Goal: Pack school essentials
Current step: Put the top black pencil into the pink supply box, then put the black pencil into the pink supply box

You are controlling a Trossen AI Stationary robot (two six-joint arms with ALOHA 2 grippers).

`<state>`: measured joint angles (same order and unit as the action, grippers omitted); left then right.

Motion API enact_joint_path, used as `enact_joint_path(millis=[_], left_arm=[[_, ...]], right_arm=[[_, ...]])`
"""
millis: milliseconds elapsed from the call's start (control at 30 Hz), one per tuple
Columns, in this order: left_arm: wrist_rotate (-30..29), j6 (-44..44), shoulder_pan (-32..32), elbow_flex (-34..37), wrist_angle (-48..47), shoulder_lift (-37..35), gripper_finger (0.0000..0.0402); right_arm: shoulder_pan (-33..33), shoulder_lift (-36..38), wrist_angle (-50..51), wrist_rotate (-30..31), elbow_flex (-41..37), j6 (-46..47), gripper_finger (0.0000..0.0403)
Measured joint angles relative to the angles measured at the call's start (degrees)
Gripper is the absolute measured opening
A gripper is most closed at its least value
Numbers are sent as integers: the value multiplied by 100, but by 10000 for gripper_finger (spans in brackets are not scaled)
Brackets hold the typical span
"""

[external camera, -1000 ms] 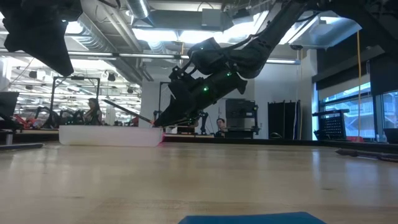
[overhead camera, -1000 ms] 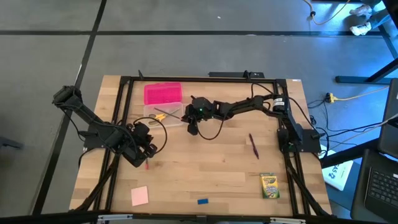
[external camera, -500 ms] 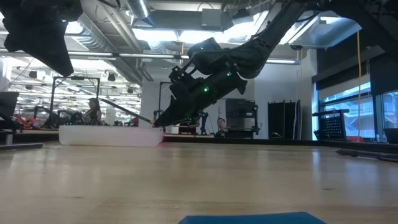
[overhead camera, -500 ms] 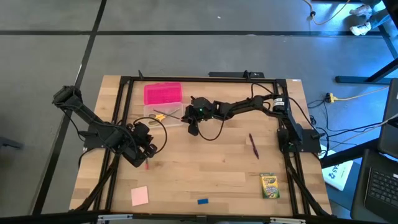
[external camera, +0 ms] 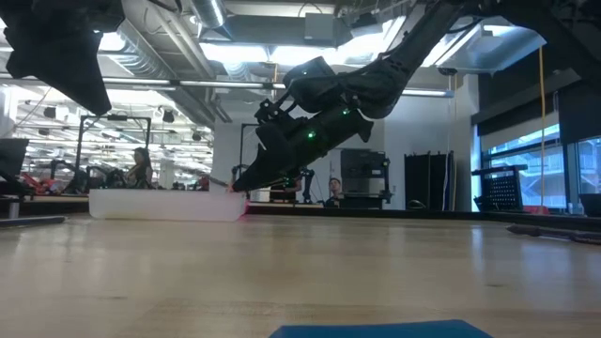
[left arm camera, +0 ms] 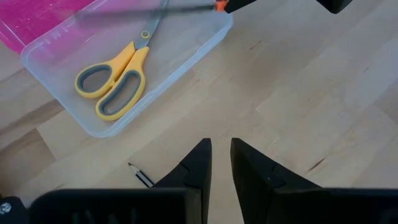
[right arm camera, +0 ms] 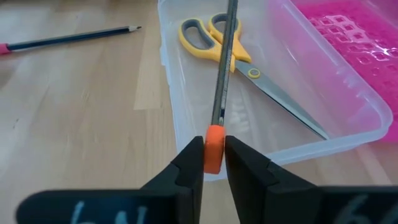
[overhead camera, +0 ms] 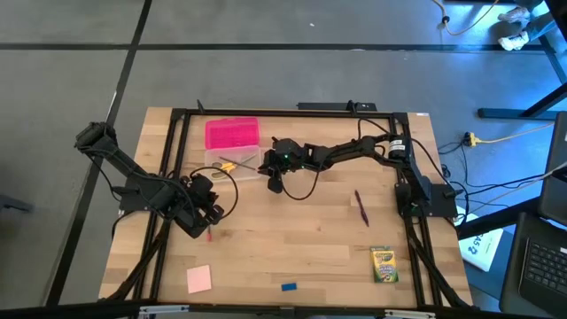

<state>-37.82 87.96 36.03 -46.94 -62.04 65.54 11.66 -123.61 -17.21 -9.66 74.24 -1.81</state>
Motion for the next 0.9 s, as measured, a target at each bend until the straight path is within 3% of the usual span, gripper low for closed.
enact_joint_path(millis=[433, 667, 900], left_arm=[[173, 0, 2, 0, -2, 0, 54], [175, -1, 2, 0, -7, 0, 54], [175, 0, 2, 0, -7, 0, 54]], right_arm=[[0, 0, -4, -7, 0, 5, 71], [-2, -2, -8, -544, 0, -41, 71], [-7, -4, -46, -110, 0, -310, 71]])
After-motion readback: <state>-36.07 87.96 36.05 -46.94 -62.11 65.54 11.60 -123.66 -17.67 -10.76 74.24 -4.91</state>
